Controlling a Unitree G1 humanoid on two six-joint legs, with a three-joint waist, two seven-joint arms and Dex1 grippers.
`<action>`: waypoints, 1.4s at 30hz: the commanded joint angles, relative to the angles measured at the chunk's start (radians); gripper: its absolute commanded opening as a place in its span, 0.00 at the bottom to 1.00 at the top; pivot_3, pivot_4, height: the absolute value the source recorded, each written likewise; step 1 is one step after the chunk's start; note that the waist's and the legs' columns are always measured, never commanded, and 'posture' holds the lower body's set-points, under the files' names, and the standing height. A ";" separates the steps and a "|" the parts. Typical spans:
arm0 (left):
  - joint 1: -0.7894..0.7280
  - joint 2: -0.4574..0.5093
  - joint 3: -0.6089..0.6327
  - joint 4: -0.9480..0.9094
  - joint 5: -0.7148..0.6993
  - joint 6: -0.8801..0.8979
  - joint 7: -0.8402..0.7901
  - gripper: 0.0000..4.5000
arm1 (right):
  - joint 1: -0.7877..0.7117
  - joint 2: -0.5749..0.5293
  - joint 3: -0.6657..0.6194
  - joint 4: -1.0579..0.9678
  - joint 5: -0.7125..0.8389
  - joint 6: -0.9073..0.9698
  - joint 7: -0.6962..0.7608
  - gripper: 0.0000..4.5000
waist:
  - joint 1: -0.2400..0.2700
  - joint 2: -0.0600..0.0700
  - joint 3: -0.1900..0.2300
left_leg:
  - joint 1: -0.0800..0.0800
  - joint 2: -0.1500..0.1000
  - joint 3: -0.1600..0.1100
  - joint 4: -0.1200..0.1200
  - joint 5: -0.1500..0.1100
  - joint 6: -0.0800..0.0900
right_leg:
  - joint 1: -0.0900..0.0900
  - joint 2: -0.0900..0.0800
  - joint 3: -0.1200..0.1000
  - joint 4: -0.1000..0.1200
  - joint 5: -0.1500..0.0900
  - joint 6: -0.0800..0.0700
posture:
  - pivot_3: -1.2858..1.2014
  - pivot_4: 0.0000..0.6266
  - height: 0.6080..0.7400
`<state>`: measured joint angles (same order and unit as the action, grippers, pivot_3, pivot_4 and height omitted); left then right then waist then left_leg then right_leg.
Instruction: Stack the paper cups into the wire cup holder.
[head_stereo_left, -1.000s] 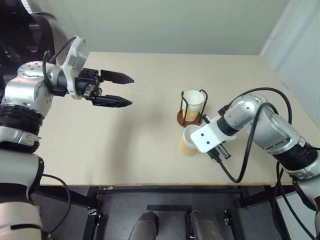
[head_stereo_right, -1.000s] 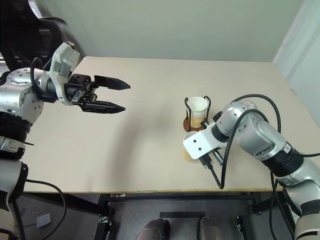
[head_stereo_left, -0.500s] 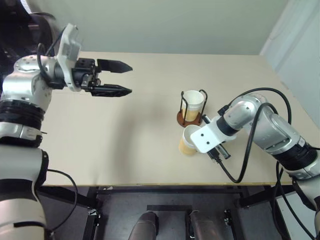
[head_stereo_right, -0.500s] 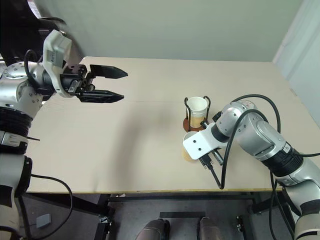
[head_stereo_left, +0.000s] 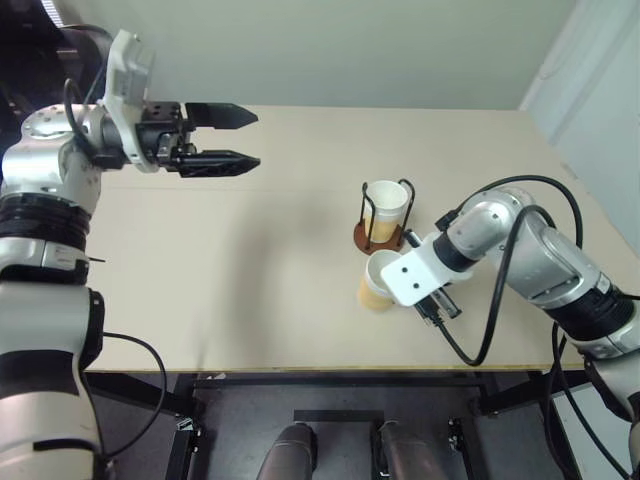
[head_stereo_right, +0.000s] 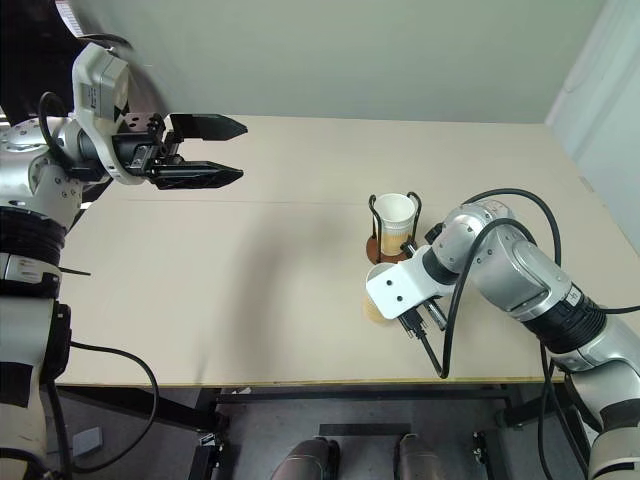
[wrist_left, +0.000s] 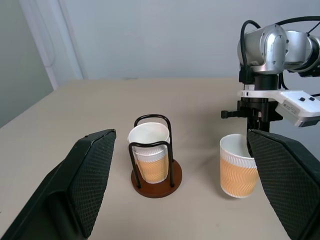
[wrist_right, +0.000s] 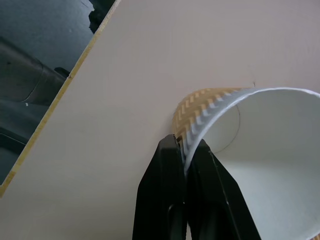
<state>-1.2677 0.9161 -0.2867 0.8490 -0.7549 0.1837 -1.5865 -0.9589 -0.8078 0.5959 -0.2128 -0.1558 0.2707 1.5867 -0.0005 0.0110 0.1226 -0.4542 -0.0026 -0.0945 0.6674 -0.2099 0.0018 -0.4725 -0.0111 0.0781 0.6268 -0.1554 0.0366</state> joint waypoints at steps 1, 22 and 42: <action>-0.039 0.000 0.042 0.006 0.000 0.005 -0.028 1.00 | -0.052 -0.018 -0.073 -0.005 0.023 0.018 0.020 0.01 | 0.000 0.000 0.000 | 0.000 0.000 0.000 0.000 0.000 0.000 | 0.000 0.000 0.000 0.000 0.000 0.000 | 0.52 0.24 1.00; -0.015 -0.012 0.041 0.040 0.023 -0.018 -0.028 1.00 | -0.311 -0.109 -0.081 0.152 0.125 0.011 0.028 0.01 | -0.001 0.000 0.000 | 0.000 0.000 0.000 0.000 0.000 0.000 | -0.001 0.000 0.001 0.000 0.000 0.000 | 0.52 0.24 1.00; -0.006 -0.013 0.050 0.032 0.028 -0.025 -0.028 1.00 | -0.500 0.070 -0.056 0.672 -0.149 -0.408 -0.061 0.01 | -0.004 0.000 0.000 | -0.004 0.002 -0.001 -0.003 -0.001 0.000 | -0.007 -0.001 0.000 0.001 0.000 -0.001 | 0.52 0.24 1.00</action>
<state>-1.2651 0.8838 -0.2713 0.9029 -0.7152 0.1676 -1.5865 -1.4230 -0.7402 0.5616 0.4516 -0.2879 -0.1065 1.5398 -0.0049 0.0115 0.1229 -0.4582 -0.0016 -0.0952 0.6640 -0.2106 0.0018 -0.4791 -0.0117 0.0774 0.6278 -0.1553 0.0363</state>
